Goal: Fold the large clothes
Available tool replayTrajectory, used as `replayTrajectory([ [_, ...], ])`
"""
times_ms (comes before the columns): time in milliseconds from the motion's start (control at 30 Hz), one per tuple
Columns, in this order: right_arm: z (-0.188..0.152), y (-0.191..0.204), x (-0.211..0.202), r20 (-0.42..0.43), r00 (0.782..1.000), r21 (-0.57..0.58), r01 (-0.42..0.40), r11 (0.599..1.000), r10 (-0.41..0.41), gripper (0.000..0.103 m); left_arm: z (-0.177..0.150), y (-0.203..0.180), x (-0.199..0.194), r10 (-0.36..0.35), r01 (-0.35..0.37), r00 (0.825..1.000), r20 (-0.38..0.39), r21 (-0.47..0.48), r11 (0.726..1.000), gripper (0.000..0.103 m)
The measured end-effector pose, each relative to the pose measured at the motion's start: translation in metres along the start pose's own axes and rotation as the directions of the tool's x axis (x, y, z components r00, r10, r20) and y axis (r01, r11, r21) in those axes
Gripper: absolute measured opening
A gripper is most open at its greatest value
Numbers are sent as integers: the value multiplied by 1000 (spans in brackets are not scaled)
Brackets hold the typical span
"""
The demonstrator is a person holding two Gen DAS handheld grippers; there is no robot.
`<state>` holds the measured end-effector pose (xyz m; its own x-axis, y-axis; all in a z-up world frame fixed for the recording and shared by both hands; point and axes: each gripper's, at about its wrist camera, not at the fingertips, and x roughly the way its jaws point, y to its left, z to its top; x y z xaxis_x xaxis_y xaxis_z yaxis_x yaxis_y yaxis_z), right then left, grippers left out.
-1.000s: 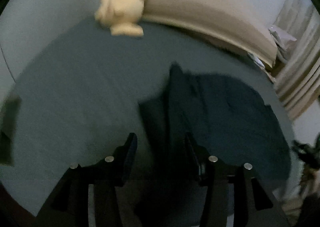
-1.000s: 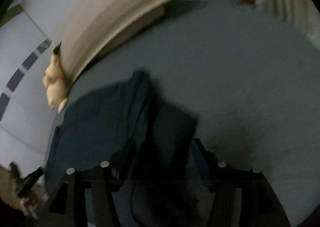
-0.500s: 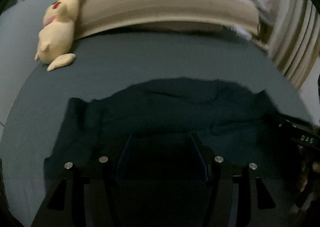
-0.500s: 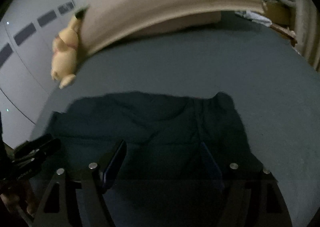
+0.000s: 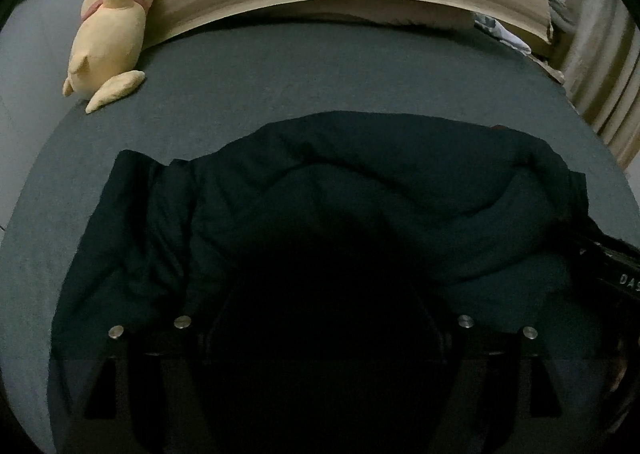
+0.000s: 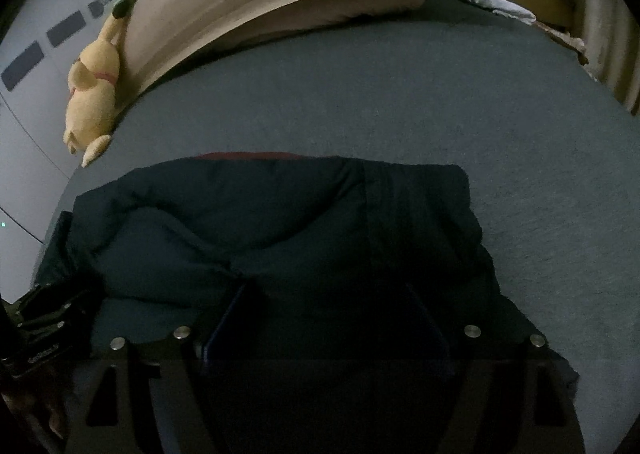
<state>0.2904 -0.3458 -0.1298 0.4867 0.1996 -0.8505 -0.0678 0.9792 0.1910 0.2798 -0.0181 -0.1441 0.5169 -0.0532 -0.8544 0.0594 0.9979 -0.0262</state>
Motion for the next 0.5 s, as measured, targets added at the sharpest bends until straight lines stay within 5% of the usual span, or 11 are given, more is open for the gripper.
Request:
replayTrajectory([
  [233,-8,34,-78,131,991,-12,-12,1000,14,82,-20,-7,-53,4,-3,1000,31,-35,999,78],
  [500,-90,74,-132,161,986,-86,-37,996,51,87,-66,-10,-108,19,-20,995,97,5,1000,78],
])
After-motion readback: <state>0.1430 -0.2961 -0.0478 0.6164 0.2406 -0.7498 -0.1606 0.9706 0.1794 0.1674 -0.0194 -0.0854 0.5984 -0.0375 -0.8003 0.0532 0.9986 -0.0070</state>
